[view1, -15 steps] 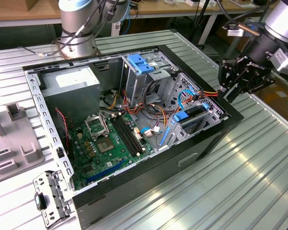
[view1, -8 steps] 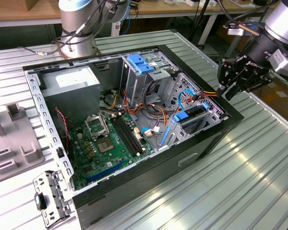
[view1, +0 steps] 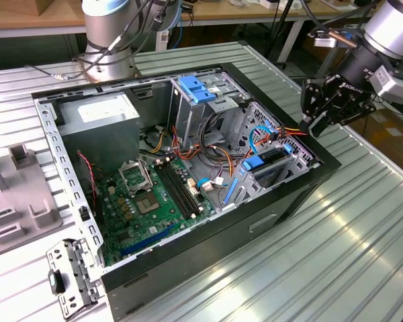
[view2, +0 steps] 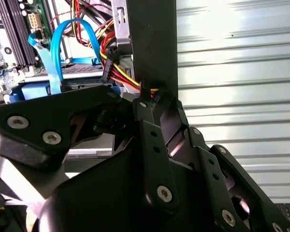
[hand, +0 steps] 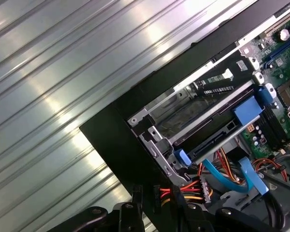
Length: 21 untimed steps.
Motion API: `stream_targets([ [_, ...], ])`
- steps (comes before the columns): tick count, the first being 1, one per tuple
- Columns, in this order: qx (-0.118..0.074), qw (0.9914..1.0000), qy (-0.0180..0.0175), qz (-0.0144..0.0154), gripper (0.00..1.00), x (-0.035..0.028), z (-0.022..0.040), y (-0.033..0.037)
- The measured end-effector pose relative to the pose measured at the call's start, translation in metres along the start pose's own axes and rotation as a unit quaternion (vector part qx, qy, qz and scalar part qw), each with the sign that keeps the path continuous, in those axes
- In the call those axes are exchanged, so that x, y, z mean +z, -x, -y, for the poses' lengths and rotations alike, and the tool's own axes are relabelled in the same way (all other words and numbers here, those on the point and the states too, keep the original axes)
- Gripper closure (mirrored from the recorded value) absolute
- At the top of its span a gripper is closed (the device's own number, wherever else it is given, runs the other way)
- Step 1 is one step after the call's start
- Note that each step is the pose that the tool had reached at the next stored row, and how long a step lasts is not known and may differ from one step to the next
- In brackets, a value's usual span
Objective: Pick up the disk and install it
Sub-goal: 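Insert the first disk wire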
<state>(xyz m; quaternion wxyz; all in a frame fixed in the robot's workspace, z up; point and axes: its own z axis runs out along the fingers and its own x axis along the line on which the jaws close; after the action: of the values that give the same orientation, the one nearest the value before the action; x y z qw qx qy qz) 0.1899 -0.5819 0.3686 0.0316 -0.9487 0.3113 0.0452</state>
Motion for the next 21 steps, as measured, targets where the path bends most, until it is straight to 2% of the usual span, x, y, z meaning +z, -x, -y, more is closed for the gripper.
stream_targets([
  [10,0.000,1.00000,0.0000,0.0001,0.64,0.0029,0.0014,-0.0023],
  [11,0.000,1.00000,0.0000,0.0001,0.65,0.0029,0.0015,-0.0025],
  [14,0.000,1.00000,0.0001,0.0001,0.83,0.0029,0.0017,-0.0027],
  [21,0.000,1.00000,0.0000,0.0001,0.83,0.0028,0.0022,-0.0033],
])
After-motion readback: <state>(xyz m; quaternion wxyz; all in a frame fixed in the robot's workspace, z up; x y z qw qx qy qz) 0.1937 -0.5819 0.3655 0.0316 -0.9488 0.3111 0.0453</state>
